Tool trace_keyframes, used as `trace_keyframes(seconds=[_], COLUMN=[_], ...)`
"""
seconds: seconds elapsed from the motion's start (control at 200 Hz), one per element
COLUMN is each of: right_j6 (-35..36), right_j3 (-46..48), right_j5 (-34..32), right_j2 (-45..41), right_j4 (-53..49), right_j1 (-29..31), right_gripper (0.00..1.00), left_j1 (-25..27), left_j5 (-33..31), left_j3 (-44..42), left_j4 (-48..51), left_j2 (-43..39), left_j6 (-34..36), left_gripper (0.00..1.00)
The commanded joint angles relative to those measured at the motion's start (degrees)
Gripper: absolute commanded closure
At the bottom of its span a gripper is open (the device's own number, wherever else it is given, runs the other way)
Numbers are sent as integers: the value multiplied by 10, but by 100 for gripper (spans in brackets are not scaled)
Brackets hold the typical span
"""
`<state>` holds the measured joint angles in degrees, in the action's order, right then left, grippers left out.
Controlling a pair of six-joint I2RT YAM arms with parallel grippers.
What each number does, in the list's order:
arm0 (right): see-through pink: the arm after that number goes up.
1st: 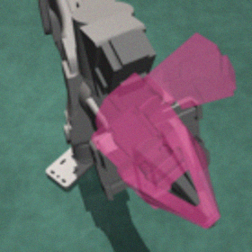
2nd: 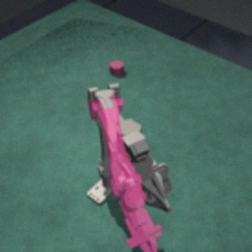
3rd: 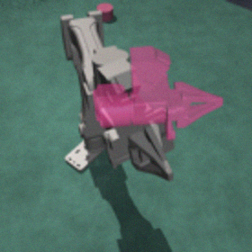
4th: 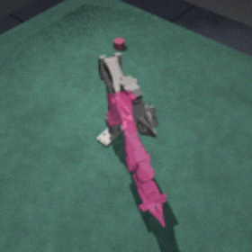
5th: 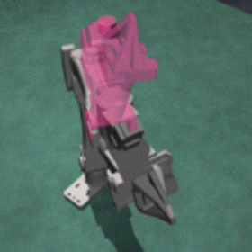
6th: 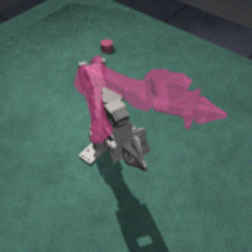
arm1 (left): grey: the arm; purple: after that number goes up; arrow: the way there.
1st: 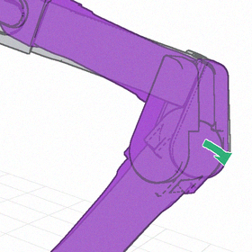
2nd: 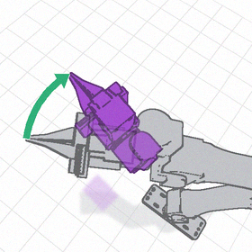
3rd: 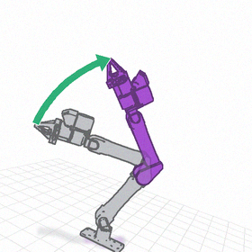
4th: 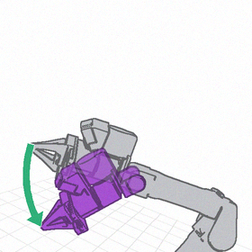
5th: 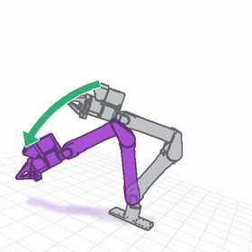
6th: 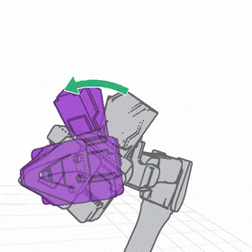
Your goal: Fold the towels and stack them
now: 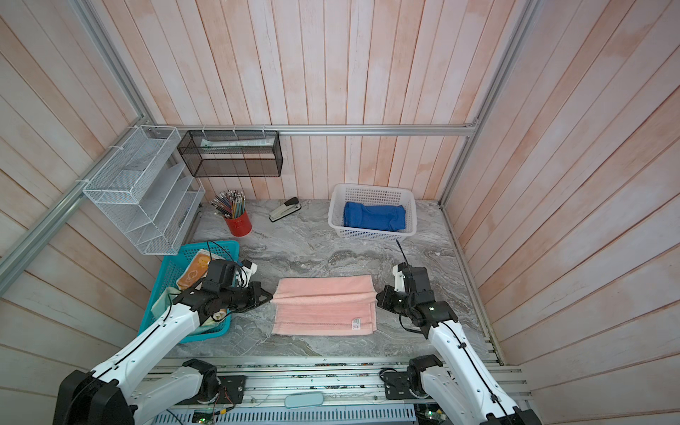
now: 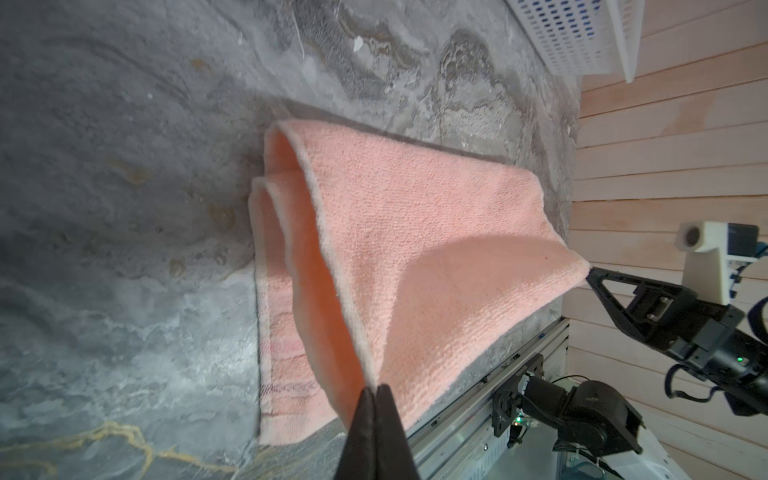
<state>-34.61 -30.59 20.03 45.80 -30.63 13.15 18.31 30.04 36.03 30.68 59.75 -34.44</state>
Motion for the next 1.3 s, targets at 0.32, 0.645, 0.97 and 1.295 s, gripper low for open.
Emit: trace_keyframes(seconds=[0.32, 0.645, 0.97, 1.295], right_j6=[-47, -28, -51, -49], right_j3=[58, 28, 71, 100], right_j5=[-20, -21, 0, -4], right_j2=[-81, 1, 78, 143], right_j4=[-99, -51, 63, 126], right_j1=[7, 12, 15, 14], right_gripper=[66, 61, 51, 41], left_j1=[64, 67, 267, 394], left_j5=[-71, -100, -120, -24], left_j3=[-56, -1, 192, 391], left_j4=[49, 12, -113, -187], left_j2=[-9, 64, 294, 538], left_j6=[-90, -72, -89, -124], left_gripper=[67, 57, 57, 57])
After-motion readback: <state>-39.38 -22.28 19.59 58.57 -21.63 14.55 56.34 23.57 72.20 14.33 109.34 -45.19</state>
